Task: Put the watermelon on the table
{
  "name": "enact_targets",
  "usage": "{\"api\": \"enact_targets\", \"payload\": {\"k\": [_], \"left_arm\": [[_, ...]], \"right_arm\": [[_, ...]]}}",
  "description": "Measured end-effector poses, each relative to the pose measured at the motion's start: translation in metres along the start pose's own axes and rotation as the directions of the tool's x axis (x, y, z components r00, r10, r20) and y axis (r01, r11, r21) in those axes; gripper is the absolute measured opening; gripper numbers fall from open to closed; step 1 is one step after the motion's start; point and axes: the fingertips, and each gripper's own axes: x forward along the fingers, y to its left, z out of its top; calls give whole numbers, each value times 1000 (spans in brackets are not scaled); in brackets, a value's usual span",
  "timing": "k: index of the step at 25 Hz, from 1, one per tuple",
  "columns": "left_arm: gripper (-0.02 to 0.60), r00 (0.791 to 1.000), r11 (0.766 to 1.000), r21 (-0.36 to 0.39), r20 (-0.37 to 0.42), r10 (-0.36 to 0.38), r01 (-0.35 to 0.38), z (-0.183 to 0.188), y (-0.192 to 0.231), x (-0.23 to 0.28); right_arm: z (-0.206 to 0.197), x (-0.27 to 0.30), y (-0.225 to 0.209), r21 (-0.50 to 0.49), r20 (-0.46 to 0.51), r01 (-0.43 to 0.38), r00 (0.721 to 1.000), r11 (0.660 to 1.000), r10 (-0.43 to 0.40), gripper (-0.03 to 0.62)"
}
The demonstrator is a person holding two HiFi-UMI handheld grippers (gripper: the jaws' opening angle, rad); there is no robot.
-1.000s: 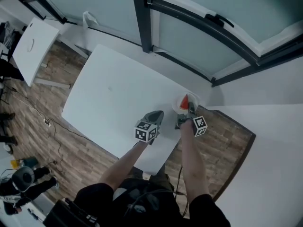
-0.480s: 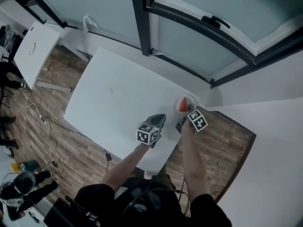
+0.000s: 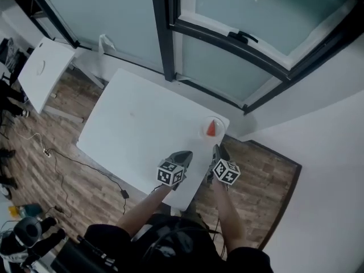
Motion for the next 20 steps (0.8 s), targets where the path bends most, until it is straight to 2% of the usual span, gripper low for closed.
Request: {"api": "enact_targets", "payload": {"k": [3, 4, 6, 8, 12, 14, 16, 20], "left_arm": [[5, 1000, 997, 72, 21, -11, 10, 4, -31, -23], [5, 999, 995, 95, 27, -26, 23, 5, -44, -32], [5, 998, 988, 143, 33, -61, 56, 7, -72, -51], [5, 995, 977, 198, 45, -89, 79, 8, -100, -72], [5, 988, 948, 302, 84, -129, 98, 15, -146, -101], [5, 987, 932, 345, 75, -142, 108, 17, -156, -105], [5, 985, 928, 356, 84, -152, 112, 27, -160, -109], [5, 976, 924, 374, 162, -145, 75, 51, -169, -122]], "right_arm": [[-1, -53, 23, -110, 17, -19, 1000, 994, 21, 23], [0, -70, 27, -124, 21, -14, 1000, 992, 17, 11], [2, -104, 36, -109, 41, -28, 999, 994, 32, 11], [6, -140, 52, -90, 80, -82, 993, 993, 89, 11], [14, -208, 91, -117, 173, -207, 959, 971, 225, 11], [17, -232, 102, -171, 225, -209, 943, 963, 245, 11], [23, -242, 103, -208, 261, -196, 933, 958, 248, 11], [42, -244, 102, -252, 282, -182, 925, 950, 252, 11]]}}
